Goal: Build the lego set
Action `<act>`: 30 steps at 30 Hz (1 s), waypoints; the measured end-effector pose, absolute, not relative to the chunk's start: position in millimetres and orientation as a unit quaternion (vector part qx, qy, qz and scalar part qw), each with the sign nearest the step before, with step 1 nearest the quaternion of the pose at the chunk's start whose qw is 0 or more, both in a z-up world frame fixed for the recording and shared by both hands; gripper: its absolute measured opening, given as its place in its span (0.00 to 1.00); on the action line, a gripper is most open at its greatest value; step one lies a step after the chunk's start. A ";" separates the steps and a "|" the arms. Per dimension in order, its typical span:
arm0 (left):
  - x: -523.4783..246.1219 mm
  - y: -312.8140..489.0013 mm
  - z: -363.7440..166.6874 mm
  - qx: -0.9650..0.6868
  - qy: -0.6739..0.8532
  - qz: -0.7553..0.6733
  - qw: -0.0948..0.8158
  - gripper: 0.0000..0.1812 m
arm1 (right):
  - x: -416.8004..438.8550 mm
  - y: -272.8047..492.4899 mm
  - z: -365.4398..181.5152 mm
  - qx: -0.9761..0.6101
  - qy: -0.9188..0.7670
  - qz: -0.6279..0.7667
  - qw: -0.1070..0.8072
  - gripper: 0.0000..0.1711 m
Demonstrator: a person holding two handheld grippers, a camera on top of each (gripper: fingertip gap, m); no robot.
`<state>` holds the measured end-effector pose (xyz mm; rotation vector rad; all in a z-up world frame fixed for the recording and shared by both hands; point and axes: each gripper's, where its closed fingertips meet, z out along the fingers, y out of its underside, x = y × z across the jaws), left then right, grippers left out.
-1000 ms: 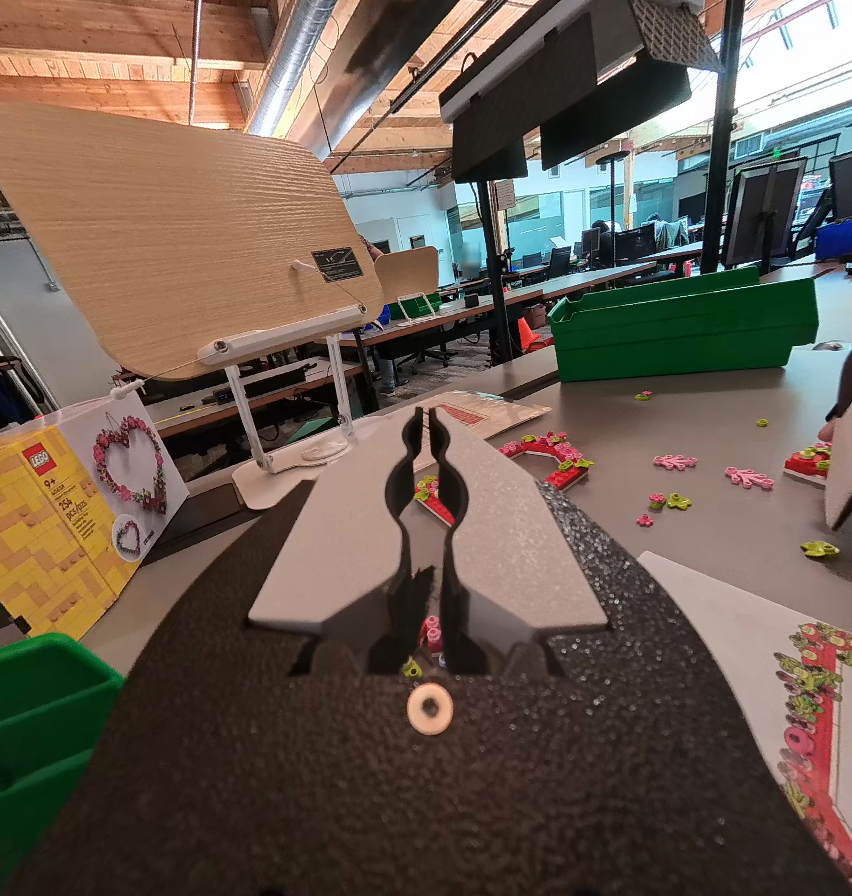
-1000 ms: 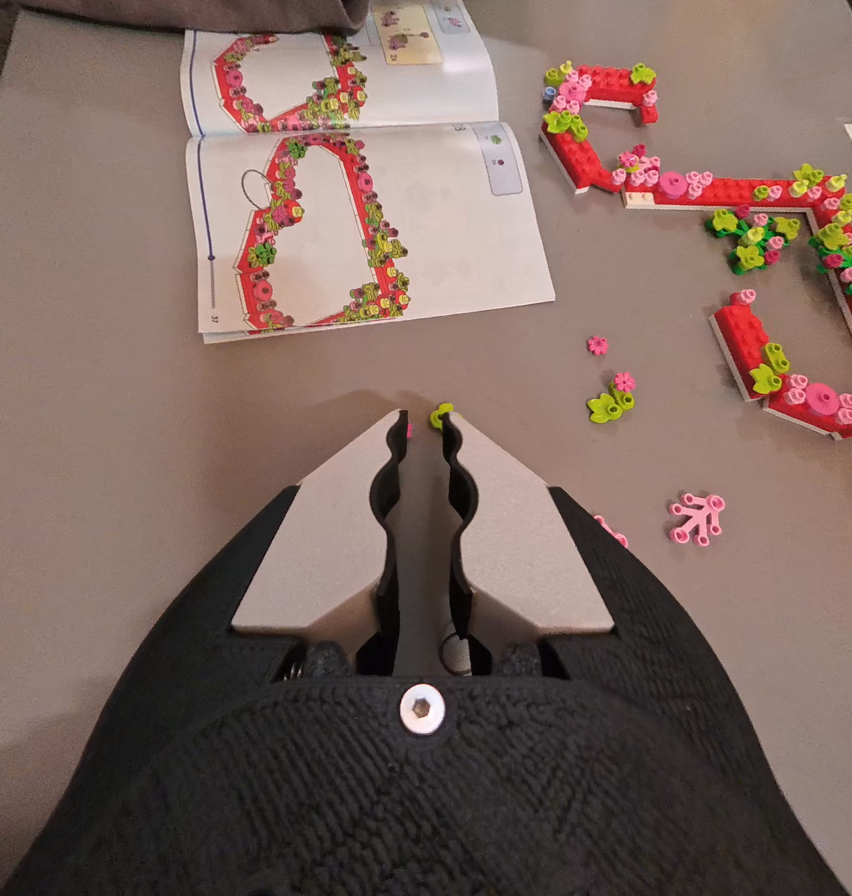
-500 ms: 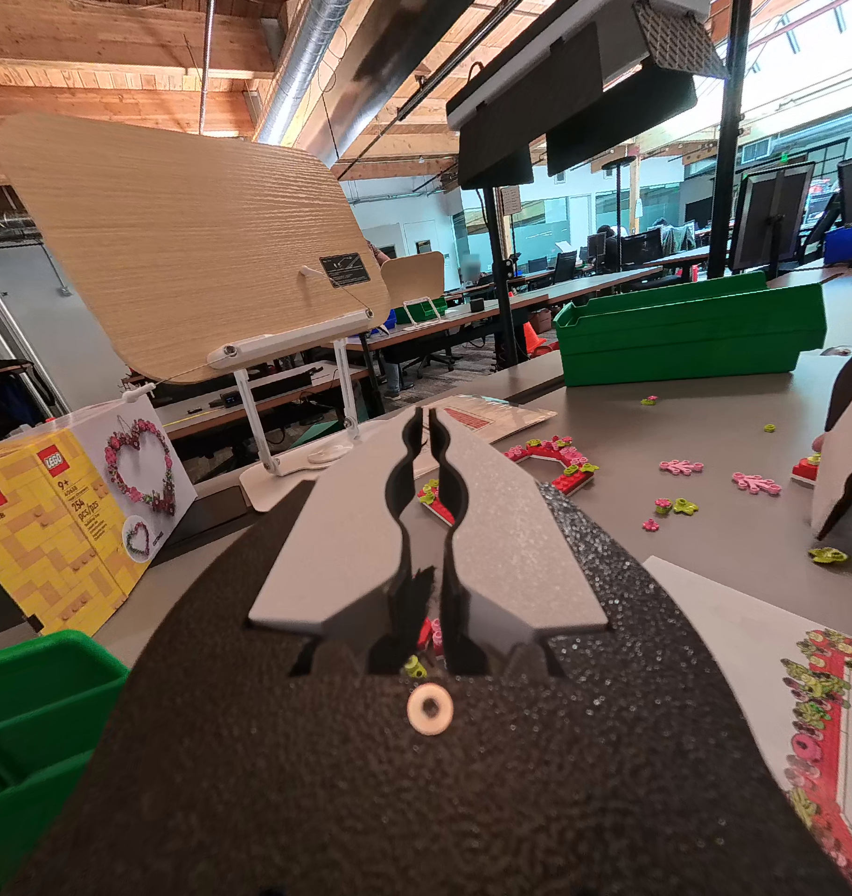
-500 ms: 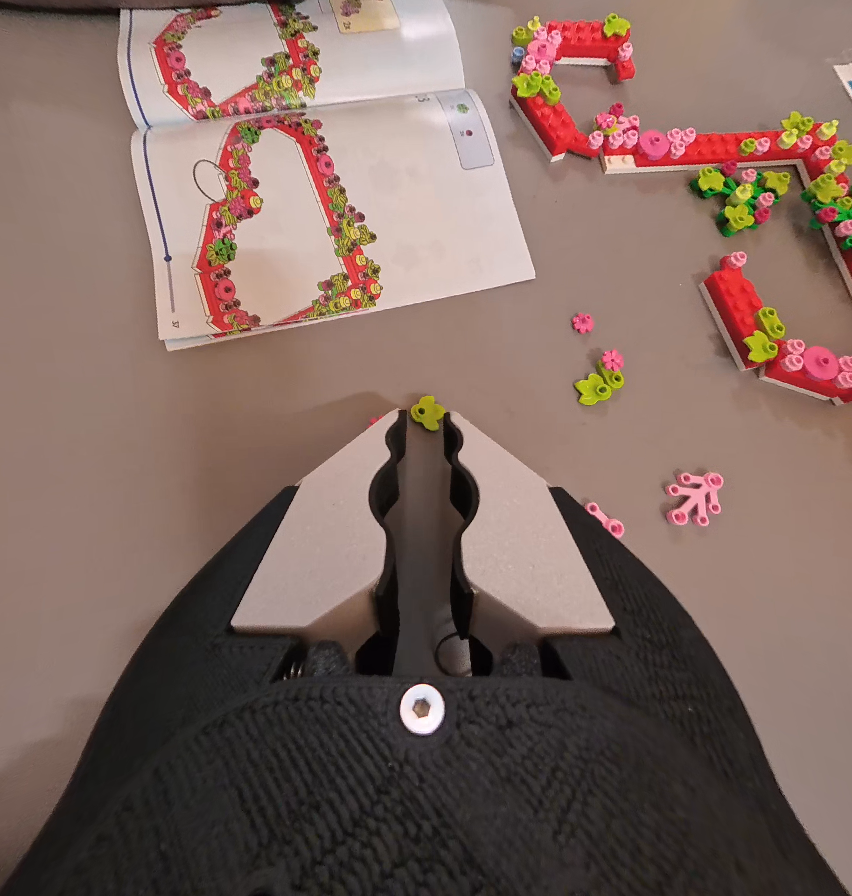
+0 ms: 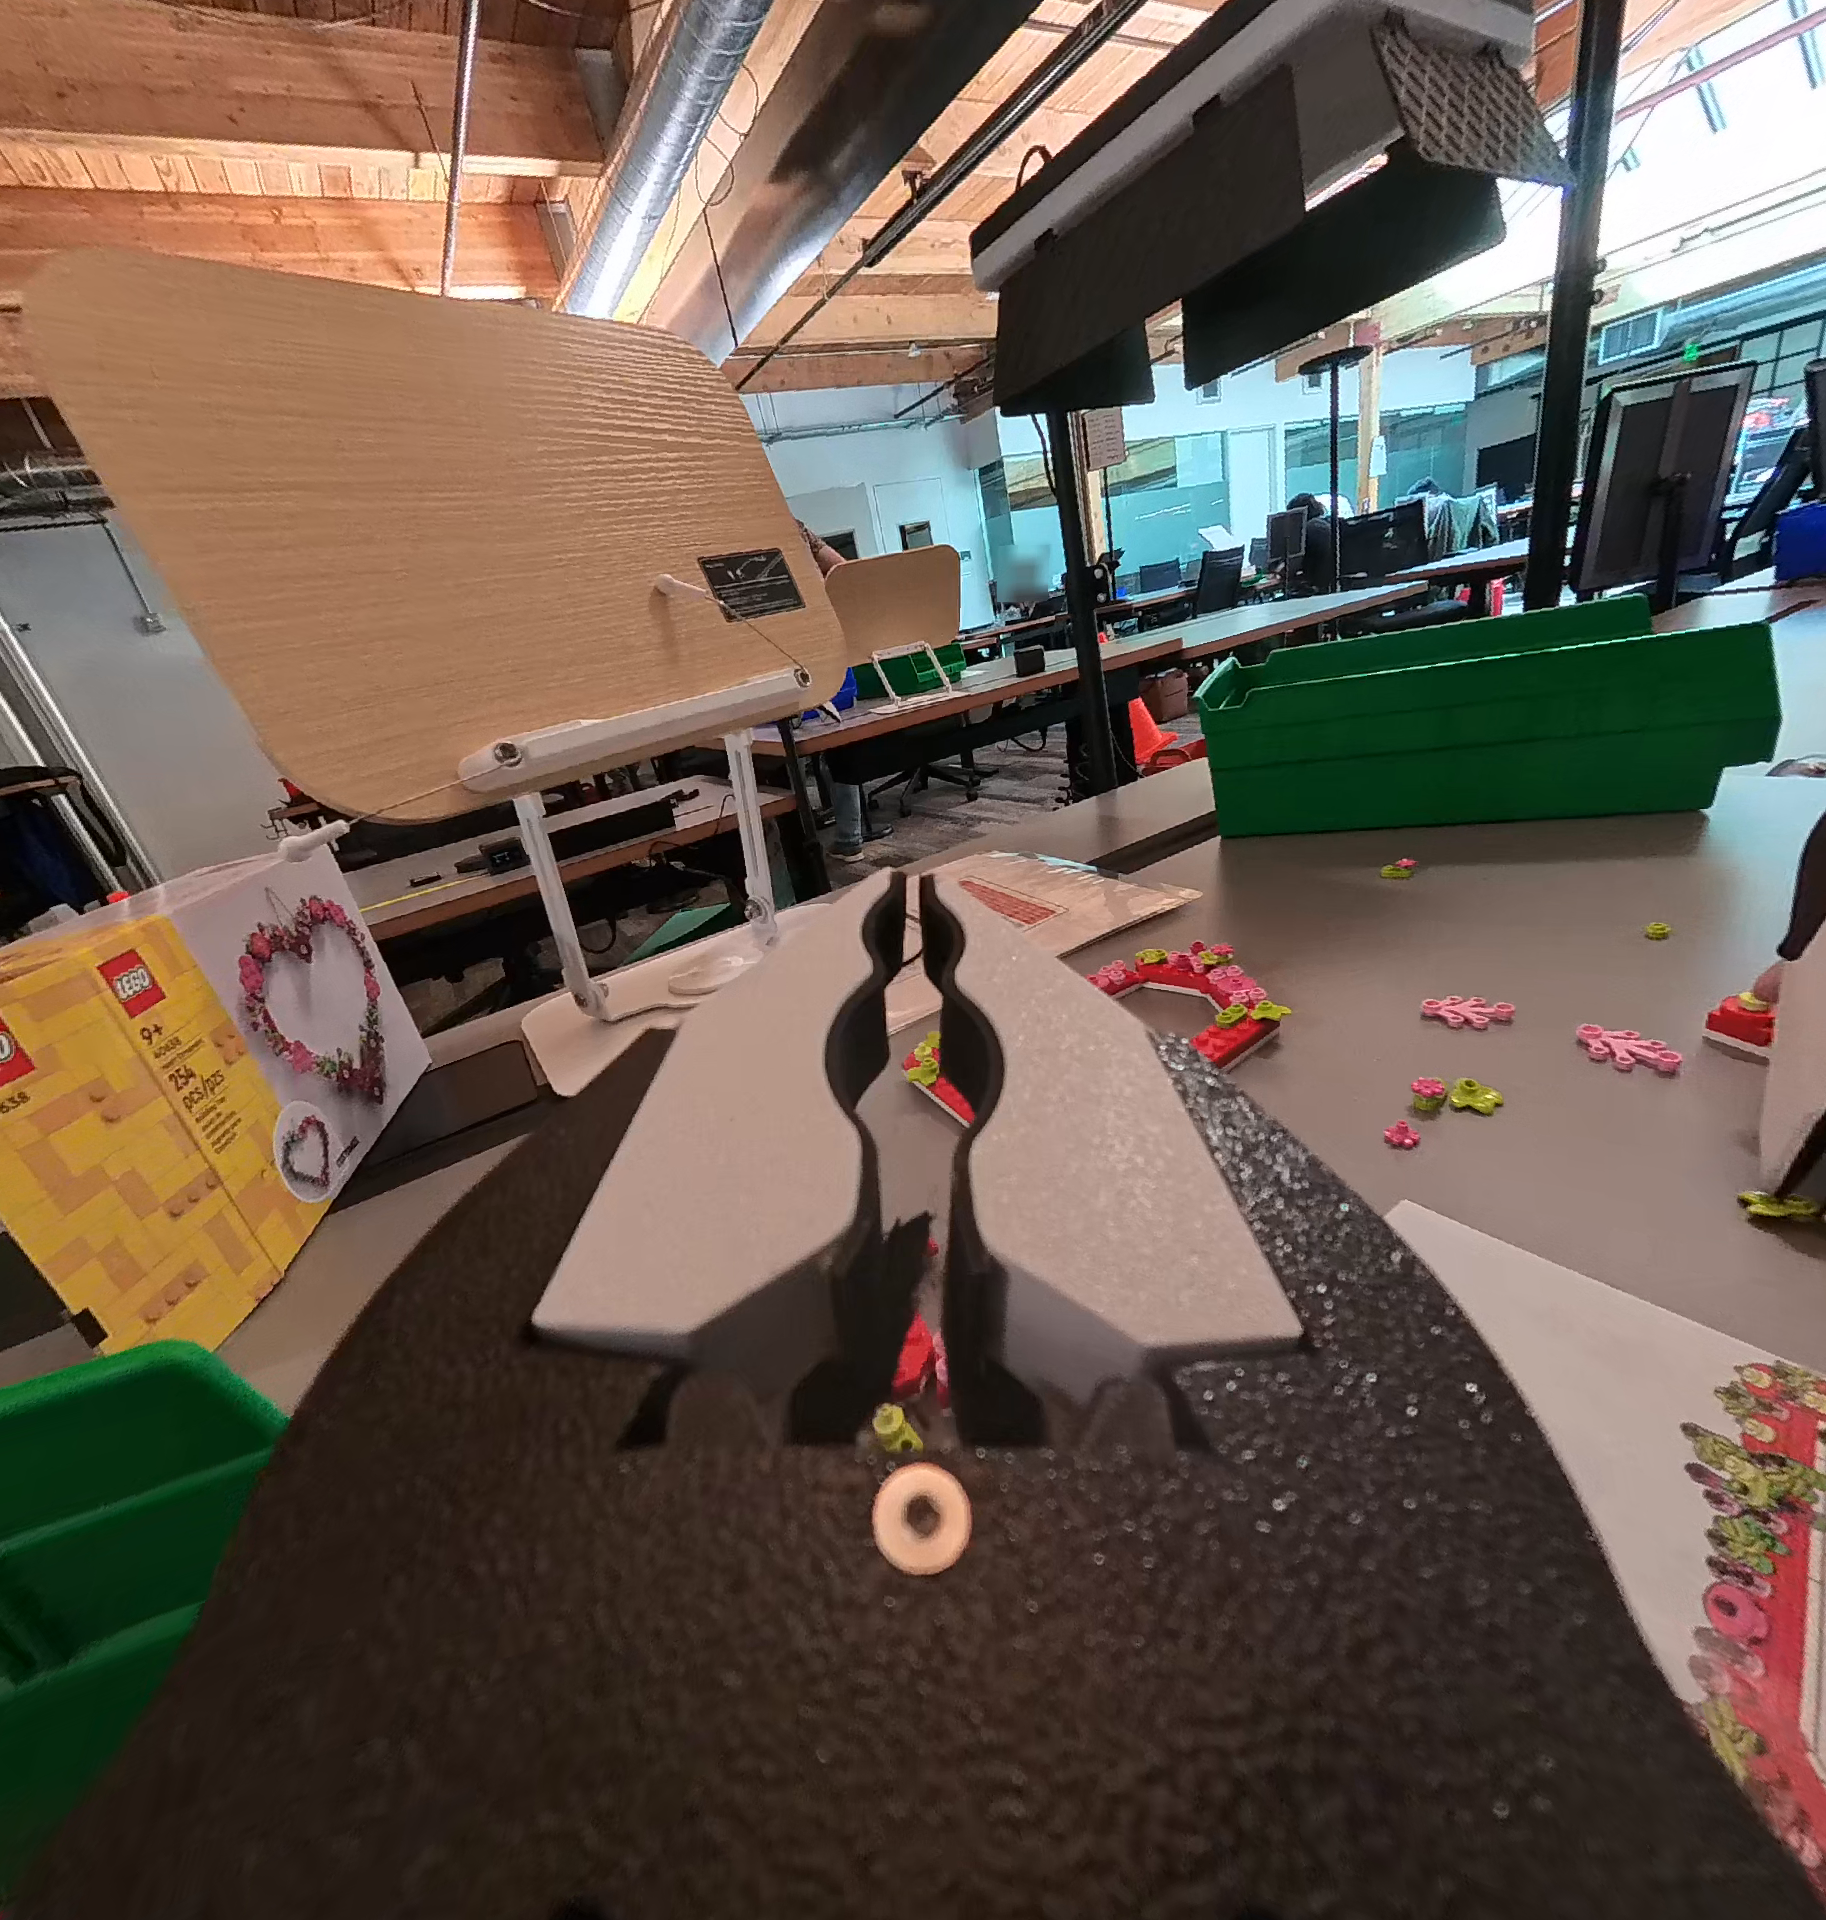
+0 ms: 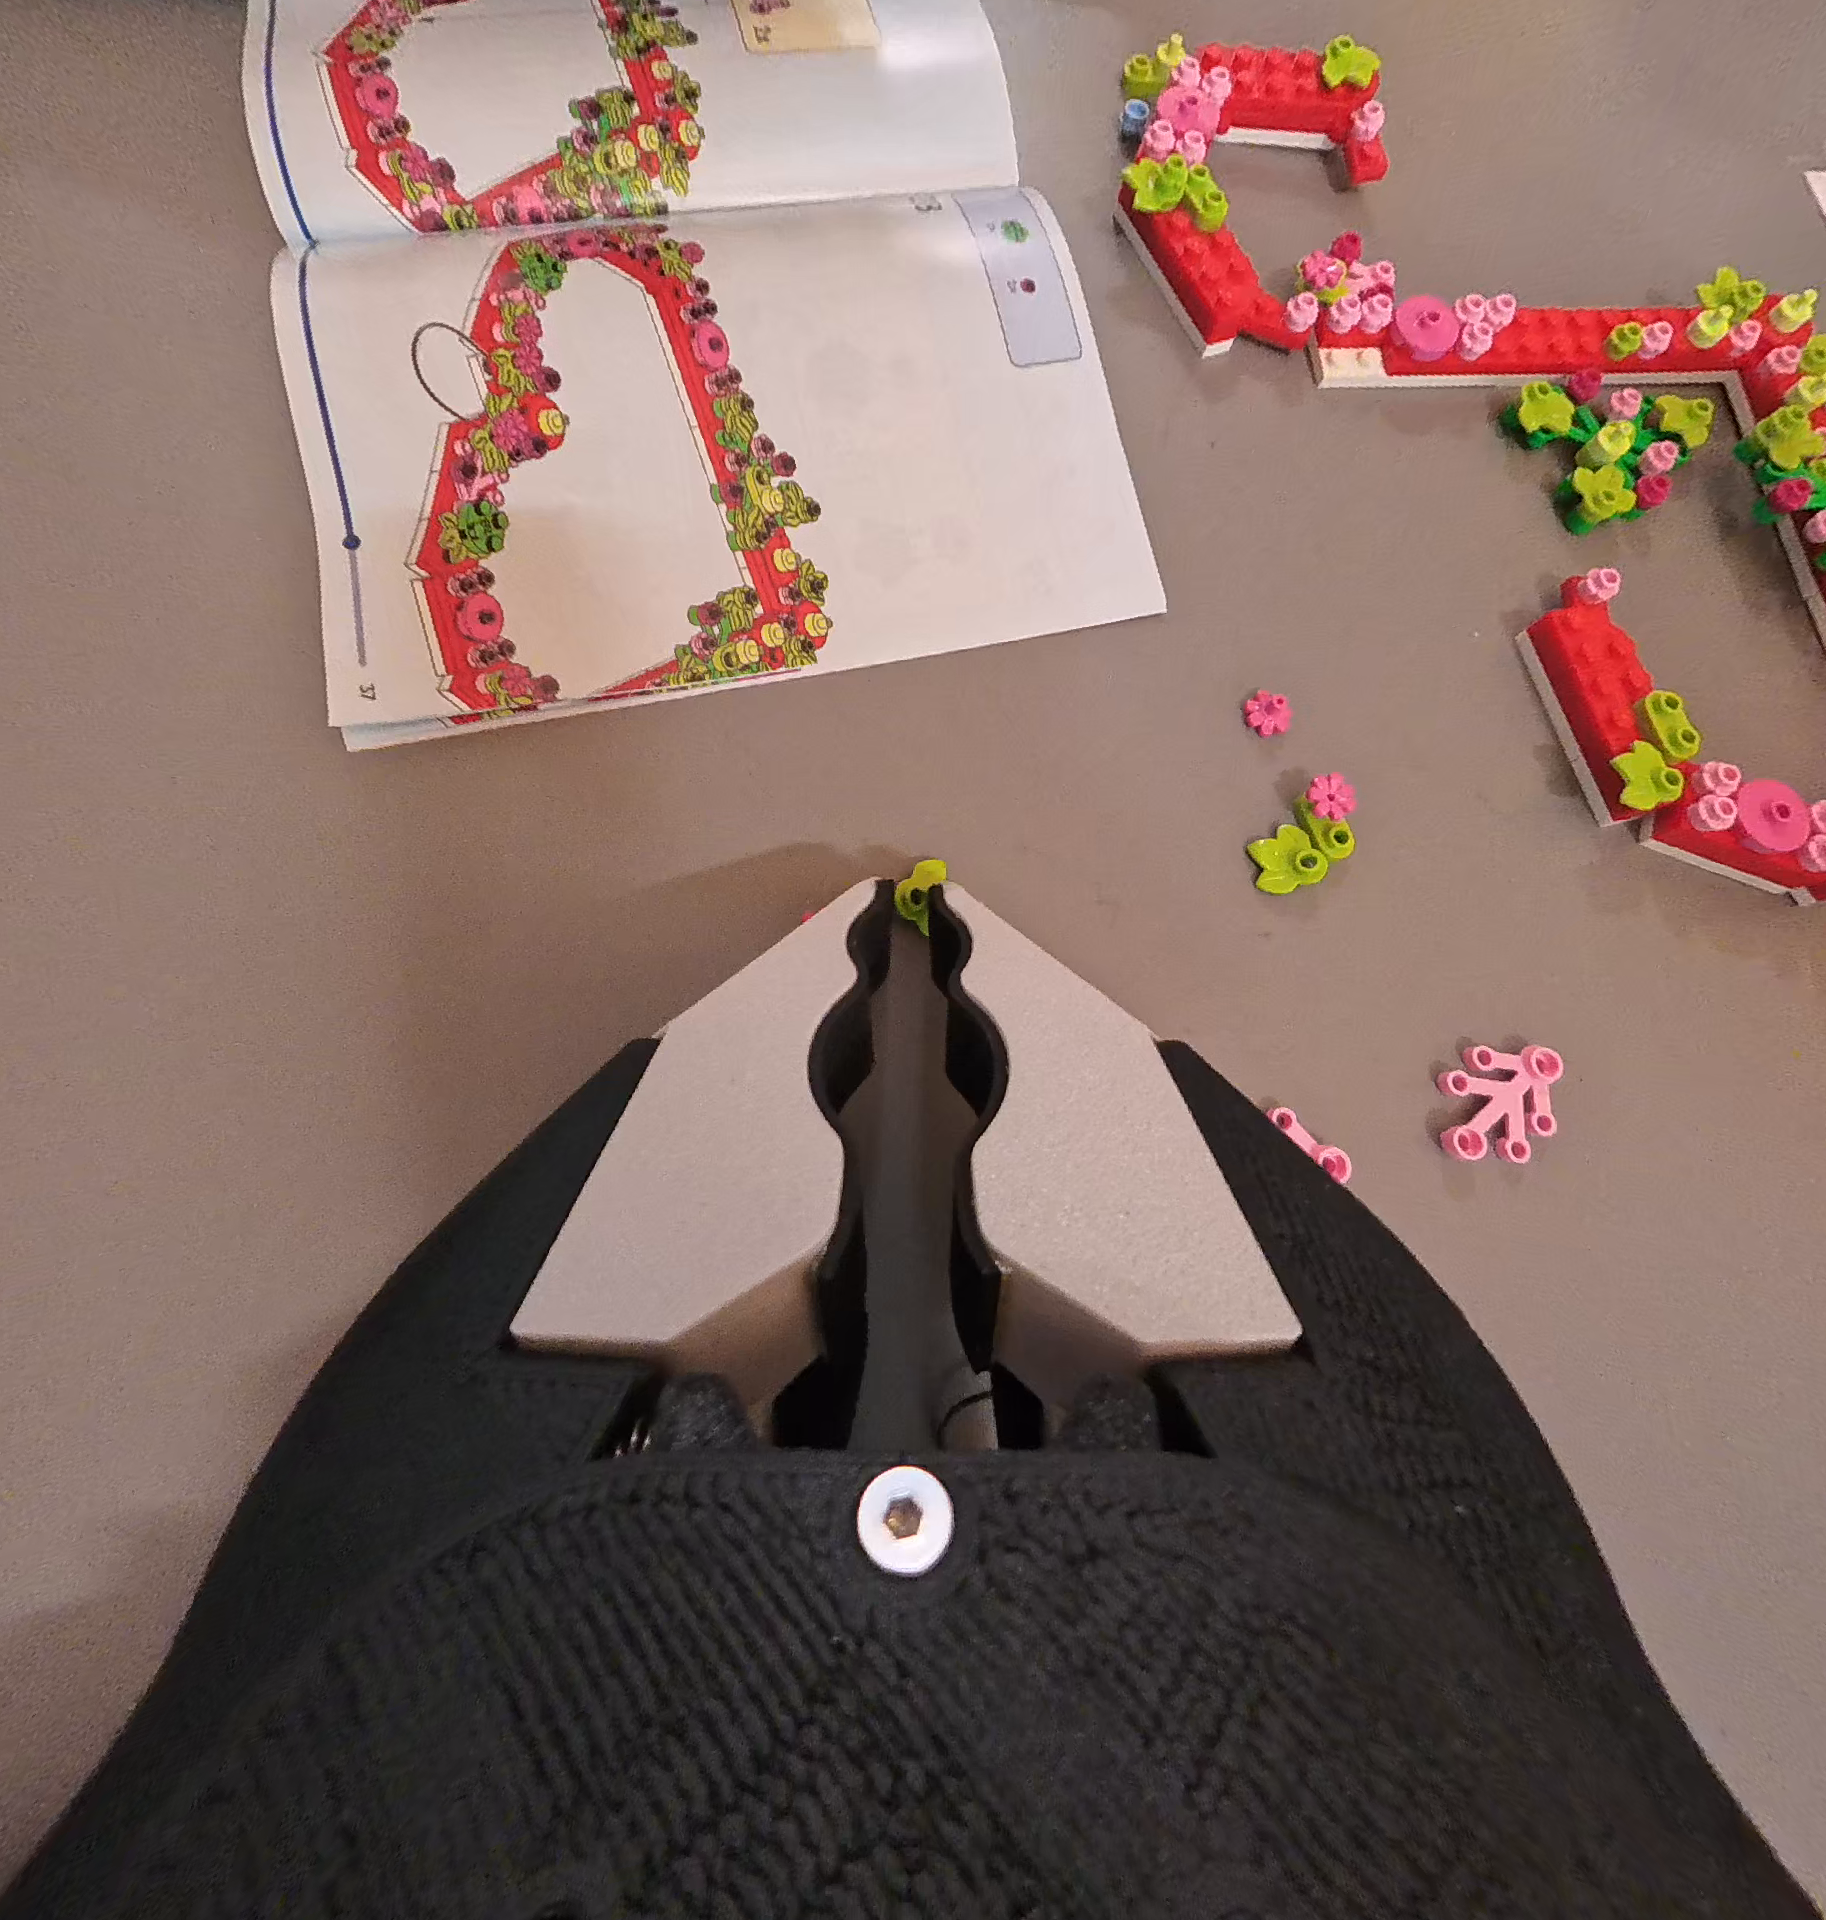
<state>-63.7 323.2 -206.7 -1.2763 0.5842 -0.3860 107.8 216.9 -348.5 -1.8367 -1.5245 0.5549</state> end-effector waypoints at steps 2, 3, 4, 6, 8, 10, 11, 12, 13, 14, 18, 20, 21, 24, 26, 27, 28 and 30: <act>-63.3 323.0 -206.9 -0.584 0.267 -0.178 0.746 0.00 | 107.2 217.1 -348.7 -0.705 -0.586 0.211 0.340 0.03; -62.9 322.9 -207.1 -0.584 0.267 -0.178 0.746 0.00 | 106.9 217.2 -348.8 -0.704 -0.587 0.210 0.340 0.03; -62.1 322.6 -207.5 -0.584 0.269 -0.178 0.745 0.00 | 106.7 217.3 -348.8 -0.704 -0.587 0.209 0.340 0.03; -60.1 321.9 -208.6 -0.584 0.272 -0.179 0.744 0.00 | 106.8 217.4 -348.9 -0.704 -0.587 0.208 0.340 0.03; -58.8 321.5 -209.5 -0.584 0.277 -0.174 0.743 0.00 | 108.8 218.6 -348.9 -0.707 -0.586 0.204 0.340 0.03; -59.0 321.3 -209.1 -0.582 0.279 -0.170 0.745 0.00 | 111.7 220.8 -348.1 -0.709 -0.583 0.199 0.342 0.03; -59.3 321.2 -208.6 -0.582 0.278 -0.170 0.745 0.00 | 112.8 221.8 -347.4 -0.710 -0.581 0.198 0.344 0.03; -59.7 321.0 -208.1 -0.581 0.277 -0.171 0.746 0.00 | 113.9 222.5 -347.0 -0.711 -0.579 0.198 0.345 0.03; -60.0 321.1 -207.9 -0.582 0.275 -0.173 0.746 0.00 | 114.3 222.7 -346.5 -0.712 -0.578 0.200 0.345 0.03; -60.4 321.3 -208.0 -0.582 0.274 -0.174 0.746 0.00 | 114.3 222.7 -346.0 -0.713 -0.576 0.202 0.345 0.03; -58.5 321.2 -210.1 -0.585 0.274 -0.179 0.742 0.00 | 114.3 222.1 -345.0 -0.715 -0.575 0.204 0.341 0.09; -58.1 321.1 -210.6 -0.585 0.278 -0.174 0.742 0.00 | 117.3 223.5 -339.6 -0.714 -0.572 0.203 0.349 0.10; -58.0 320.8 -210.1 -0.584 0.279 -0.172 0.743 0.00 | 120.4 225.7 -335.4 -0.716 -0.565 0.204 0.355 0.10; -58.4 320.1 -208.8 -0.582 0.278 -0.173 0.744 0.00 | 146.2 251.9 -326.9 -0.759 -0.501 0.160 0.383 0.13; -58.2 319.8 -208.8 -0.582 0.277 -0.174 0.744 0.00 | 170.5 271.1 -329.5 -0.794 -0.457 0.094 0.389 0.16; -57.4 319.5 -209.1 -0.582 0.277 -0.176 0.744 0.00 | 174.2 272.8 -331.7 -0.806 -0.443 0.095 0.382 0.17; -56.4 319.0 -209.4 -0.582 0.279 -0.178 0.743 0.00 | 174.0 272.1 -334.2 -0.816 -0.429 0.110 0.372 0.19; -53.8 317.6 -210.0 -0.582 0.283 -0.178 0.742 0.00 | 171.7 270.4 -340.7 -0.832 -0.407 0.138 0.351 0.19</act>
